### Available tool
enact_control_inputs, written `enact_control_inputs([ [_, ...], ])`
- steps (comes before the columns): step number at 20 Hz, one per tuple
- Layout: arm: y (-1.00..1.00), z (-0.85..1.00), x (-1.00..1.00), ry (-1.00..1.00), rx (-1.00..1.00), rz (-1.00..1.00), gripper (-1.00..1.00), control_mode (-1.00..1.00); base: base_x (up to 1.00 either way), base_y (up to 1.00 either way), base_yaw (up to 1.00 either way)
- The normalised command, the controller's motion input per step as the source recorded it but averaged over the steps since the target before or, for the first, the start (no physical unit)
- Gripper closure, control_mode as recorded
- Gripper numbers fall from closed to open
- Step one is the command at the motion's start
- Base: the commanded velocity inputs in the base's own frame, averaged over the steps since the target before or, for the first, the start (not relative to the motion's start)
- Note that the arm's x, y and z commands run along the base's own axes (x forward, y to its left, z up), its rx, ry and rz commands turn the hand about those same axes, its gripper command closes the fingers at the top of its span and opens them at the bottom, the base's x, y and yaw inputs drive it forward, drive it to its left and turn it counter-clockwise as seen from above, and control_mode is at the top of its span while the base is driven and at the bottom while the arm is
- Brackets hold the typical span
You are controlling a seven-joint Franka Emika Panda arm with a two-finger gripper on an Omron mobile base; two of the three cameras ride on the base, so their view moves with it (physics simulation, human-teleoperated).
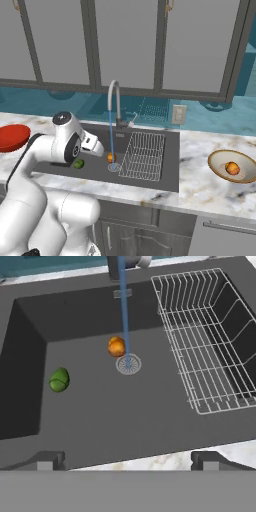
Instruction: Pick the peachs from the sink and place them in one bowl. Place the avocado in the other bowl. Then turn off the sink faucet.
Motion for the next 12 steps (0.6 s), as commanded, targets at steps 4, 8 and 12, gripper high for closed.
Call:
enact_control_inputs([
  [4,0.06,-0.01,0.0,0.12,-0.11,0.08,-1.0,-1.0,0.0,0.0,0.0],
  [8,0.0,-0.12,0.02,0.01,-0.01,0.07,-1.0,-1.0,0.0,0.0,0.0],
  [12,0.0,-0.24,0.02,0.0,0.0,0.01,-1.0,-1.0,0.0,0.0,0.0],
])
